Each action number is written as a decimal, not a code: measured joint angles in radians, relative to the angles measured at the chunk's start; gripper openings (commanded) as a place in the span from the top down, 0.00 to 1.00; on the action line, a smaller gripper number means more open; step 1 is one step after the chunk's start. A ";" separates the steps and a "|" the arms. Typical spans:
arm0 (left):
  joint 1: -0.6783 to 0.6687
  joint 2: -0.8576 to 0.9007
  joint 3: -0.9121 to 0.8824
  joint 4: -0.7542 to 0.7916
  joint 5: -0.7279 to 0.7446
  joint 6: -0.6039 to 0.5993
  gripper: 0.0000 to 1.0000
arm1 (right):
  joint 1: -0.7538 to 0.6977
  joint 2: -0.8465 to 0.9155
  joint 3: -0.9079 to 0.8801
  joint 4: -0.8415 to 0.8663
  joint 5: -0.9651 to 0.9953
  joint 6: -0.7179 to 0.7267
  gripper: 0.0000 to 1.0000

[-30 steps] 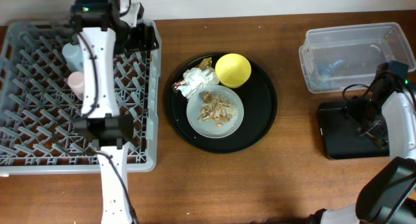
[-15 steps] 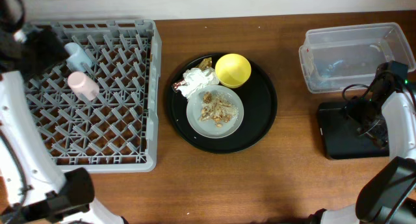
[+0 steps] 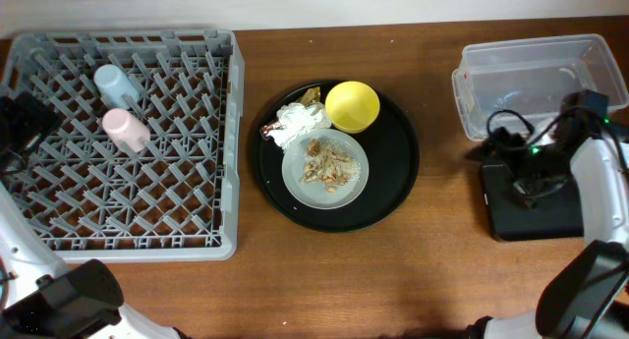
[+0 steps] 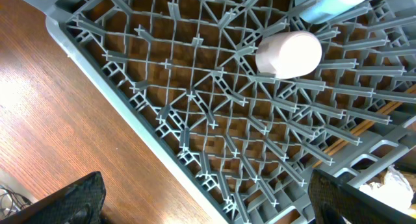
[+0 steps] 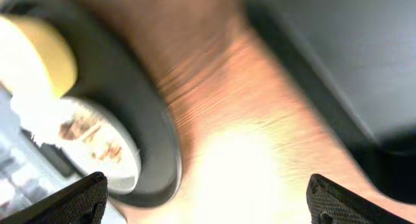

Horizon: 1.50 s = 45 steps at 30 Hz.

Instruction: Sort waste into correct bins and load items into the dishwasher rack

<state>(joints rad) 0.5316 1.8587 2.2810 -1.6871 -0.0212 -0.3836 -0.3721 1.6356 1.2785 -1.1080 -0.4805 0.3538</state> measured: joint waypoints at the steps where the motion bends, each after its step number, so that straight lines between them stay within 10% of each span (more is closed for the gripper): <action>1: 0.000 0.000 0.000 0.000 0.003 0.000 0.01 | 0.040 -0.027 0.007 0.002 -0.019 -0.025 0.02; 6: 0.000 0.000 0.000 0.000 0.007 -0.003 0.01 | 0.541 -0.161 0.252 0.206 0.073 -0.082 0.02; 11: 0.000 0.000 -0.001 0.000 0.007 -0.003 0.01 | 0.875 0.122 0.513 0.217 0.353 -0.059 0.00; 16: 0.000 0.000 -0.002 -0.001 0.010 -0.003 0.01 | 0.900 0.557 0.901 0.110 0.413 -0.083 0.08; 18: 0.000 -0.001 -0.002 -0.001 0.010 -0.003 0.01 | 0.903 0.628 0.912 0.143 0.421 -0.100 0.21; 29: 0.000 -0.002 -0.002 0.000 0.010 -0.003 0.01 | 0.949 0.828 0.914 0.279 0.555 -0.197 0.20; 36: 0.000 -0.002 -0.002 0.000 0.010 -0.003 0.01 | 0.949 0.857 0.918 0.276 0.566 -0.205 0.84; 45: 0.000 -0.002 -0.002 0.000 0.010 -0.003 0.01 | 0.943 0.876 1.358 -0.072 0.566 -0.190 0.96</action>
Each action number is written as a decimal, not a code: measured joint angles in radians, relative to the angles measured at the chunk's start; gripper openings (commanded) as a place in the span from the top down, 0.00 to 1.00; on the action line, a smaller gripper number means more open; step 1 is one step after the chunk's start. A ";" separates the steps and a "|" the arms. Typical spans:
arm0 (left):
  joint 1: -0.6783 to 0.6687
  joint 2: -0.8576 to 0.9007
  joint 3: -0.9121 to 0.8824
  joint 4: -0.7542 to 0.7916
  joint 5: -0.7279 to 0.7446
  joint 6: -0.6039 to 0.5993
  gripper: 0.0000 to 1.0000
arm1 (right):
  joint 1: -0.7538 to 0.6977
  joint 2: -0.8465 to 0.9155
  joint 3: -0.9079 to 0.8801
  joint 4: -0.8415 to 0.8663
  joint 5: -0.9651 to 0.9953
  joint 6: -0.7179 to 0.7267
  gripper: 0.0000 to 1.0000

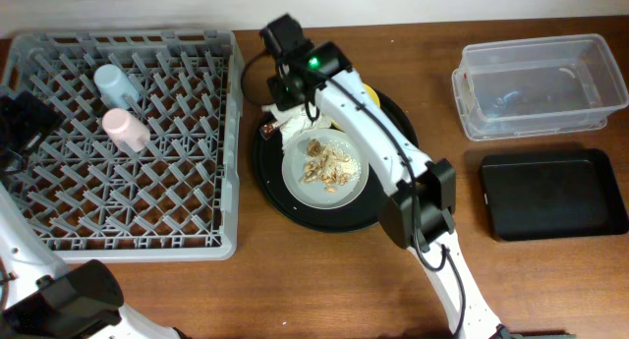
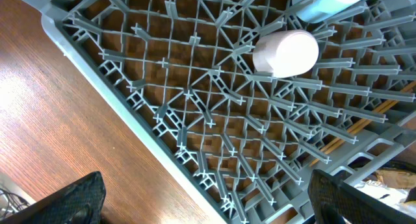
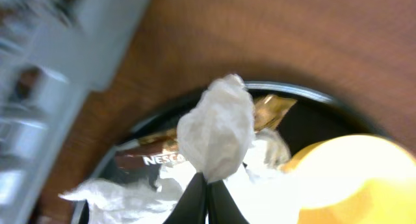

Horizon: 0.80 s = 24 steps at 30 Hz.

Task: Sort waste into correct bins and load items into the dishwasher rack
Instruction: 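Carry the crumpled tissue right and drop it into the clear bin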

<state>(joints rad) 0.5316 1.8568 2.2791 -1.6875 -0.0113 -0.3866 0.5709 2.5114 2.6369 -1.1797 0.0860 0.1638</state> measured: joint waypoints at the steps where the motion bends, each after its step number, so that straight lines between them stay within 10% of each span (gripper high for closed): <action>1: 0.000 0.000 0.000 0.000 0.000 0.000 0.01 | -0.008 -0.001 0.094 -0.053 -0.001 0.005 0.96; 6: 0.000 0.000 0.000 0.000 0.000 0.000 0.01 | -0.222 -0.005 0.425 -0.241 -0.008 0.021 0.96; 14: 0.000 0.000 0.000 0.000 0.000 0.000 0.01 | -0.729 -0.005 0.414 -0.287 0.001 0.025 0.96; 16: 0.000 0.000 0.000 0.000 0.000 0.000 0.01 | -0.764 -0.005 0.356 -0.270 0.000 0.024 0.71; 19: 0.000 0.000 0.000 0.000 0.000 0.000 0.01 | -0.790 -0.005 0.243 -0.198 0.000 0.031 0.02; 24: 0.000 0.000 0.000 0.000 0.000 0.000 0.01 | -0.792 -0.005 0.172 -0.222 -0.005 0.031 0.02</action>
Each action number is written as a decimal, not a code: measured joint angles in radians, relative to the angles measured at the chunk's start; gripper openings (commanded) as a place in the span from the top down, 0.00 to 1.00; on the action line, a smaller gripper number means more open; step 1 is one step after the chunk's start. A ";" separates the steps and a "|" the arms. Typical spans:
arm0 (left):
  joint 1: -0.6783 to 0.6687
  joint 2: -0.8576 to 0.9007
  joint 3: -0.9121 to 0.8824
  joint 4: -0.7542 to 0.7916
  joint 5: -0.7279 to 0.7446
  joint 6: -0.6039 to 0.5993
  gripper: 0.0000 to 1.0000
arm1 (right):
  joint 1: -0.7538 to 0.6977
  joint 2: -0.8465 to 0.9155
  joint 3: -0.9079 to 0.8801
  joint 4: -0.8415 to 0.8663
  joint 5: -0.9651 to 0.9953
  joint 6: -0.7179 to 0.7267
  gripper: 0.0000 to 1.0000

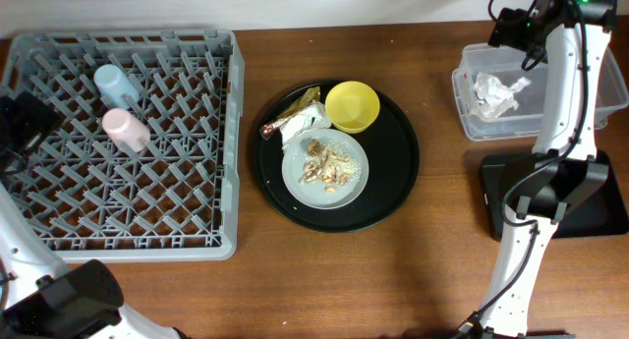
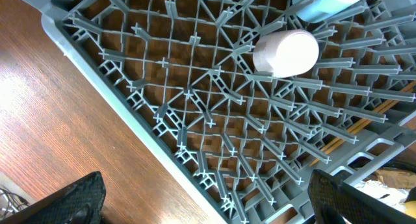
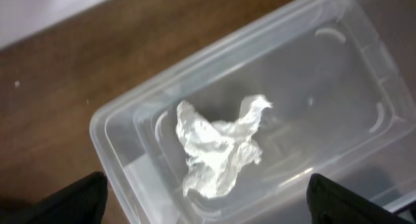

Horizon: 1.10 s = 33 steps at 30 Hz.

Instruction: Sort waste into correct bins and load items into the dishwasher rack

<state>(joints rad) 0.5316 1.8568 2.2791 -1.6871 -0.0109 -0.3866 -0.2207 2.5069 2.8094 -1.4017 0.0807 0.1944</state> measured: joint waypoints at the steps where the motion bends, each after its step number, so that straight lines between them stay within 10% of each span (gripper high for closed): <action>1: 0.000 0.000 0.000 0.000 0.000 0.000 0.01 | 0.007 -0.002 0.008 -0.048 -0.036 0.000 0.02; 8: 0.000 0.000 0.000 0.000 0.000 0.000 0.01 | 0.423 -0.116 0.068 -0.099 -0.279 0.124 0.02; 14: 0.000 0.000 0.000 0.000 0.000 0.000 0.01 | 0.785 0.033 0.068 0.041 -0.055 0.531 0.09; 25: 0.000 0.000 0.000 0.000 0.000 0.000 0.01 | 0.824 0.278 0.068 0.167 -0.021 0.828 0.19; 28: 0.000 0.000 0.000 0.000 0.000 0.000 0.01 | 0.824 0.327 0.068 0.195 -0.021 0.854 0.27; 33: 0.000 0.000 0.000 0.000 0.000 0.000 0.01 | 0.824 0.360 0.068 0.200 -0.026 0.856 0.79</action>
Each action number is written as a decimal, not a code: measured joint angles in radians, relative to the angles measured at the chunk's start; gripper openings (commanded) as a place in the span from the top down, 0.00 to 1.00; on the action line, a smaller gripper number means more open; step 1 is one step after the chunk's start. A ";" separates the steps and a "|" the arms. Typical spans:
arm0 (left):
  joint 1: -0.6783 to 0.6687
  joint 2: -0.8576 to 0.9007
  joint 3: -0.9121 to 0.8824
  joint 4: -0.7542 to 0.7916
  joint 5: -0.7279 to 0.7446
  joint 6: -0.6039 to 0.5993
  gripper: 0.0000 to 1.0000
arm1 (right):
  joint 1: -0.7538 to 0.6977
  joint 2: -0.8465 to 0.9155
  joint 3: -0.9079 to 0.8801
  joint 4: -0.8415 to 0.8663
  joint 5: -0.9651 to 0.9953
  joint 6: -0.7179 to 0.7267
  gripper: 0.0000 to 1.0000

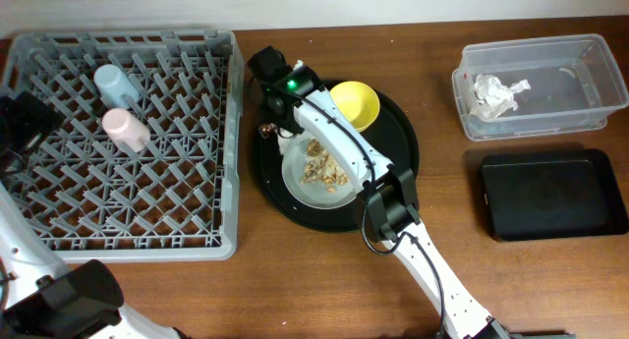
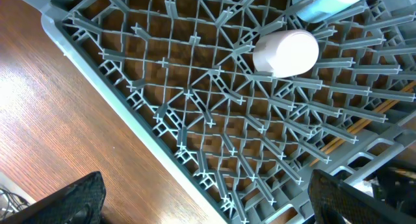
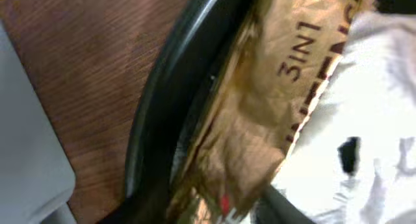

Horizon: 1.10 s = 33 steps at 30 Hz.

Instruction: Sort waste into correct bins and load items into the dishwasher rack

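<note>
A gold-brown coffee wrapper (image 3: pixel 260 120) marked "3IN1" lies at the upper left of the black round tray (image 1: pixel 393 197), against white tissue (image 3: pixel 364 120). My right gripper (image 3: pixel 214 208) is down on the wrapper, its dark fingers pinching the bunched foil from both sides. Overhead, the right gripper (image 1: pixel 277 118) sits beside the yellow bowl (image 1: pixel 354 105) and above the plate of food scraps (image 1: pixel 325 170). The left gripper (image 2: pixel 208 208) hangs open over the near edge of the grey rack (image 2: pixel 130 120). A pink cup (image 2: pixel 286 52) and a blue cup (image 1: pixel 116 84) lie in the rack.
A clear bin (image 1: pixel 570 118) at the back right holds a crumpled tissue (image 1: pixel 494 91). A black bin (image 1: pixel 550 197) stands in front of it. The left arm (image 1: pixel 25 123) is at the rack's left edge.
My right gripper was open above the clear bin with the tissue lying inside. Now it is back at the tray's upper left, shut on the coffee wrapper. The left arm has not moved.
My right gripper was open near the black bin, with the tissue on the tray. Then it held a tissue wad above the tray. Then that tissue lay in the clear bin, gripper open. Now it grips the wrapper on the tray.
</note>
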<state>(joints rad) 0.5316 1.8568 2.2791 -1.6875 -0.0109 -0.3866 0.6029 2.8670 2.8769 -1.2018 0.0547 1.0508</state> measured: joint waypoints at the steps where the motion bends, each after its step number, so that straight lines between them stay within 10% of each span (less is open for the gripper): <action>1: 0.000 0.000 0.000 0.000 0.000 0.000 0.01 | 0.000 0.000 0.000 -0.015 -0.002 -0.002 0.84; 20: 0.000 0.000 0.000 0.000 0.000 0.000 0.01 | -0.149 -0.221 0.000 -0.151 -0.176 -0.203 0.96; 33: 0.000 0.000 0.000 0.000 0.000 0.000 0.01 | -0.862 -0.458 0.010 -0.229 -0.186 -0.468 0.96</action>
<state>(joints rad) 0.5316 1.8568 2.2791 -1.6871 -0.0109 -0.3866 -0.2592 2.4092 2.8872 -1.4311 -0.1314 0.5831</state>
